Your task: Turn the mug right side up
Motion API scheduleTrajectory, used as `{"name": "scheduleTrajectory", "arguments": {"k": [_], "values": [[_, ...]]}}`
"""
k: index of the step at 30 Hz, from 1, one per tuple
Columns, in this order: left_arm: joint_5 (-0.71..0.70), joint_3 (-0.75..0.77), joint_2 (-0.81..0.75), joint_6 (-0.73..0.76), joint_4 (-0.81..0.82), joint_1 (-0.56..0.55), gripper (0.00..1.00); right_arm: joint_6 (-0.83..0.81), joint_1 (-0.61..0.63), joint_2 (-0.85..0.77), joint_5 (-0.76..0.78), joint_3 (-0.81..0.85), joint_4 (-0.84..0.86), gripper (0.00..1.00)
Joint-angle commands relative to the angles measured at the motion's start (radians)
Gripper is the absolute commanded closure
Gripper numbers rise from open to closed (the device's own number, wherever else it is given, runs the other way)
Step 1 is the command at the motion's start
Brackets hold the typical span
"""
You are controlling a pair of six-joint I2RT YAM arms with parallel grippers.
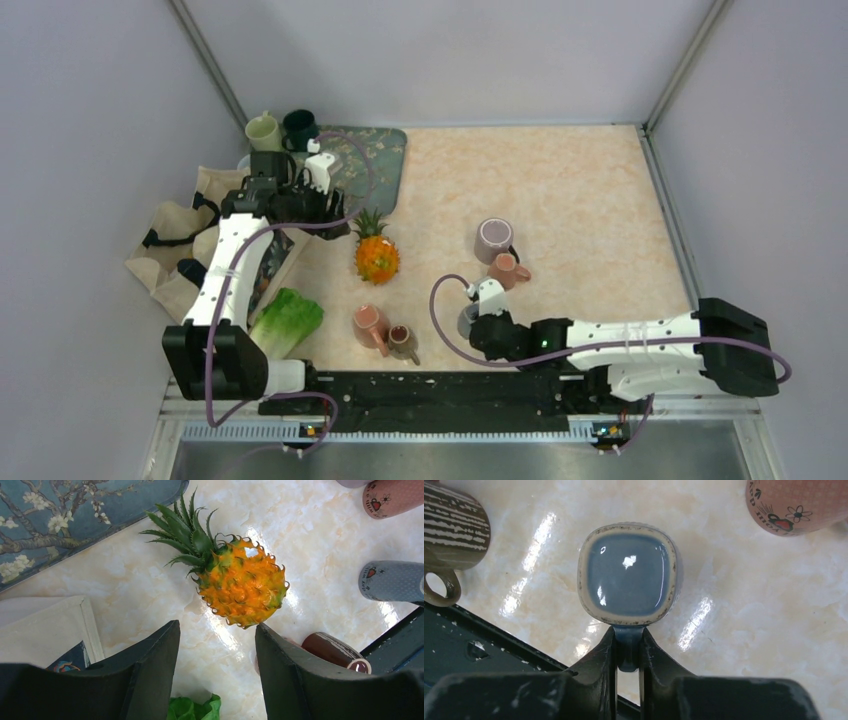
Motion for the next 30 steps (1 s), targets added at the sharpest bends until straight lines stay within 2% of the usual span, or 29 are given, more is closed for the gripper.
{"name": "scheduleTrajectory", "arguments": {"k": [1,6,9,14,16,18,24,30], "values": [[0.055,0.033,-0.024,-0.017,0.000,0.000,0.38,-0.043,-0.059,0.004,-0.046,0.005,0.087,1.00],[0.191,0.106,-0.032,-0.036,-0.064,0.014,0.38,-0.110,-0.143,-0.053,-0.154,0.029,0.139,1.00],[0.296,0.143,-0.059,-0.123,-0.038,0.022,0.38,-0.148,-0.249,-0.136,-0.281,0.046,0.290,1.00],[0.499,0.132,-0.110,-0.460,0.193,0.024,0.35,-0.100,-0.482,-0.200,-0.544,0.076,0.647,1.00],[0.601,0.091,-0.122,-0.684,0.344,0.016,0.34,-0.083,-0.521,-0.177,-0.599,0.112,0.755,1.00],[0.642,0.056,-0.122,-0.823,0.465,-0.014,0.34,-0.052,-0.549,-0.137,-0.641,0.143,0.876,1.00],[0.584,0.045,-0.104,-0.817,0.489,-0.170,0.31,0.126,-0.621,0.031,-0.803,0.204,1.234,1.00],[0.569,0.057,-0.060,-0.842,0.547,-0.209,0.31,0.157,-0.621,0.089,-0.856,0.252,1.288,1.00]]}}
